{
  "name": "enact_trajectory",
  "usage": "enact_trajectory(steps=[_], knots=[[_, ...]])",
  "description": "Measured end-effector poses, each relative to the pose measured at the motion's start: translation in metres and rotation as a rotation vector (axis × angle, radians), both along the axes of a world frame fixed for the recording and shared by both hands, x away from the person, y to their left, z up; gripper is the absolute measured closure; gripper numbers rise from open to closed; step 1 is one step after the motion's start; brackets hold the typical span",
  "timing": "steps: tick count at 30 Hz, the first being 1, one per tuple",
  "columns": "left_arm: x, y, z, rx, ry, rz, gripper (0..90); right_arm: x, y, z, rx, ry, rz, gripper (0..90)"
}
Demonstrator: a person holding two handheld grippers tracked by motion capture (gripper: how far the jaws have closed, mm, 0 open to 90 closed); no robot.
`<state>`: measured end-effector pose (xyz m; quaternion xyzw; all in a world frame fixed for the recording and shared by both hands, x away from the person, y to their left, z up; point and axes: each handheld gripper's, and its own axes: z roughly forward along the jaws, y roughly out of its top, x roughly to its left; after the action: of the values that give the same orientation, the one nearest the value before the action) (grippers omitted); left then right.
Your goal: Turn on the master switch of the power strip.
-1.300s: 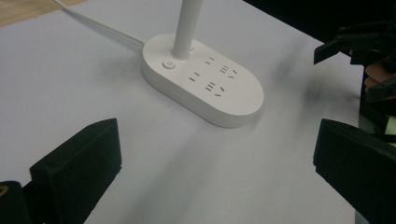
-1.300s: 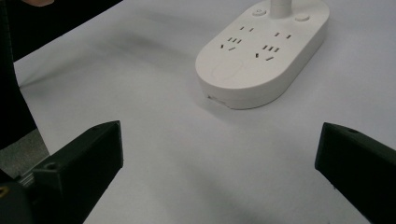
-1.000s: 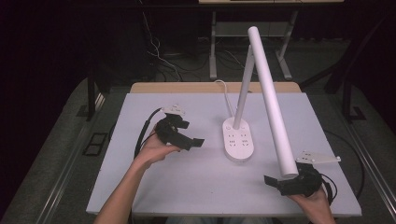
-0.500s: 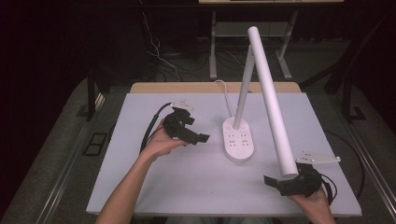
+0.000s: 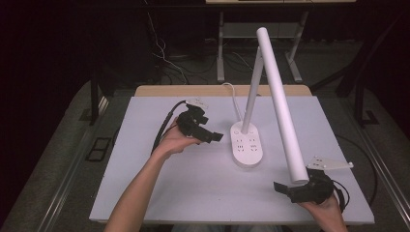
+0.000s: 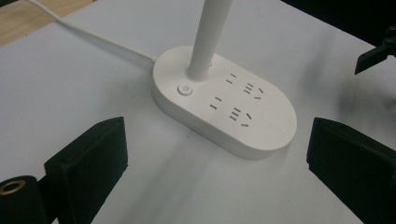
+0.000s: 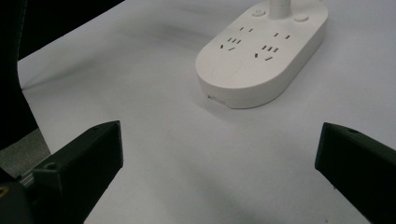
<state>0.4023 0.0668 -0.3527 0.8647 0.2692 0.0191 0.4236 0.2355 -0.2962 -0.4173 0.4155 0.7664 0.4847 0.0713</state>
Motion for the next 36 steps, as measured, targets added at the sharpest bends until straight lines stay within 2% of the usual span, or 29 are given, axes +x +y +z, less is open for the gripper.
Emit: enact_trajectory(steps=[6,10,27,33,36], knots=[[0.008,-0.007,0.0,0.018,0.0,-0.009,5.5,0.0,-0.001,0.0,-0.003,-0.003,0.003,0.4],[0.015,-0.009,-0.005,0.012,0.023,0.009,7.1,0.0,-0.001,0.0,0.002,-0.005,0.0,0.4],[0.035,-0.02,-0.01,0.017,0.037,0.026,14.5,0.0,-0.002,0.0,0.004,-0.001,0.0,0.4],[0.041,-0.025,-0.014,0.0,0.045,0.041,21.3,0.0,-0.003,0.0,0.003,-0.007,0.001,0.4],[0.042,-0.028,-0.017,-0.033,0.058,0.061,25.7,-0.001,-0.003,0.0,0.006,-0.006,0.0,0.4]])
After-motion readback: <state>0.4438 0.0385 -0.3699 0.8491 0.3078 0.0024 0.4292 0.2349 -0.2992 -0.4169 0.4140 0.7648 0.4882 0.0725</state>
